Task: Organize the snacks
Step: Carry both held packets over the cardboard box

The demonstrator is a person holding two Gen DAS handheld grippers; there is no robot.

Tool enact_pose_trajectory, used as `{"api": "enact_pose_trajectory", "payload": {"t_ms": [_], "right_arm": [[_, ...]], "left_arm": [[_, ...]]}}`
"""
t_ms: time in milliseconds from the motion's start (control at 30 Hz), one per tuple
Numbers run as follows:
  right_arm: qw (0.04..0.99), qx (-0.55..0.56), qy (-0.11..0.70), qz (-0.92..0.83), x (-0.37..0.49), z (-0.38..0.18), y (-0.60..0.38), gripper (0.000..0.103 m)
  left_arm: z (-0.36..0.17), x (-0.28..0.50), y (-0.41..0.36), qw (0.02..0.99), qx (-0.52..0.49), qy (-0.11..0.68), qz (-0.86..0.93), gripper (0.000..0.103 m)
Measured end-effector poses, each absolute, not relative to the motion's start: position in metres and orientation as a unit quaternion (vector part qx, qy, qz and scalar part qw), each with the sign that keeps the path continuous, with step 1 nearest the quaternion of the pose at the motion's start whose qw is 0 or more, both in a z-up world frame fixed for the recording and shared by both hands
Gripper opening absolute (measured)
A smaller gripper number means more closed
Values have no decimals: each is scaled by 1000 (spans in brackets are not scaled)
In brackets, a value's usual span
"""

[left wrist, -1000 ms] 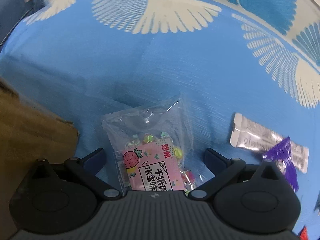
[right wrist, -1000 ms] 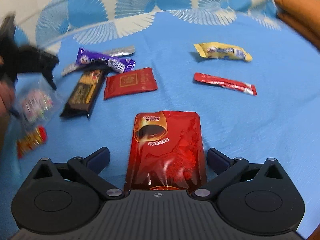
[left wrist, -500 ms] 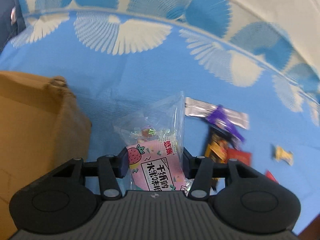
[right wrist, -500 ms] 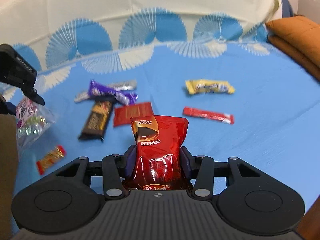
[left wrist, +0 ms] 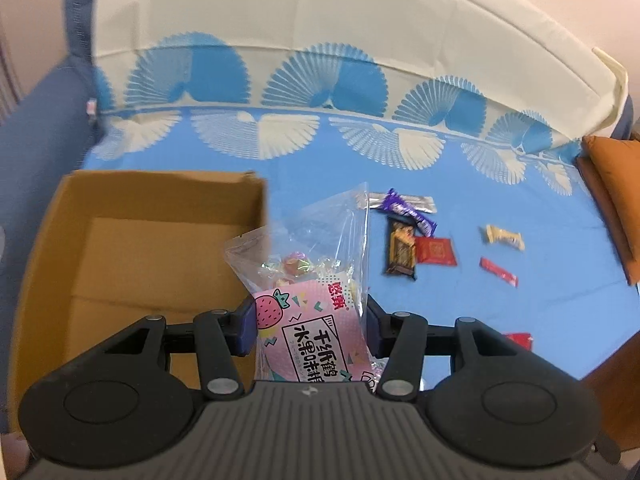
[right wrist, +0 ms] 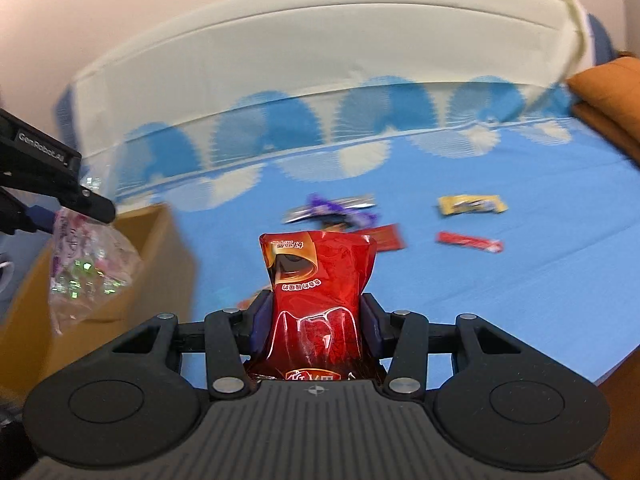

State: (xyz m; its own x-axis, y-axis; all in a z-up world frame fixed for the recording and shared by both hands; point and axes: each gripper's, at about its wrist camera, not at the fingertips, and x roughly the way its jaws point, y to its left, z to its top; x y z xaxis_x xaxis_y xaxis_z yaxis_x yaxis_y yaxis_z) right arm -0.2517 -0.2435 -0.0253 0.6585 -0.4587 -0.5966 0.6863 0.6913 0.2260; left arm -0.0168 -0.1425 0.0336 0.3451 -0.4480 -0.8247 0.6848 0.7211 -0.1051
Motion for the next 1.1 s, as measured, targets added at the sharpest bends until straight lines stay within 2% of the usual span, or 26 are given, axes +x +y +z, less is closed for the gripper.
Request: {"api": "enact_pose_trajectory", "payload": {"t_ms": [167, 467, 733, 1100], "right_arm": [[898, 231, 267, -263, -246, -7, -183, 49], [921, 176, 281, -204, -237, 16, -98, 49], [929, 136, 284, -196, -234, 30, -63, 49], [926, 113, 301, -200, -225, 33, -57, 49]], "left_arm": [[50, -34, -62, 824, 121, 441, -334, 57], [61, -61, 51, 848, 93, 418, -313, 57], [62, -68, 91, 853, 70, 412, -313, 57], [56, -60, 104, 851, 53, 417, -316, 57]]}}
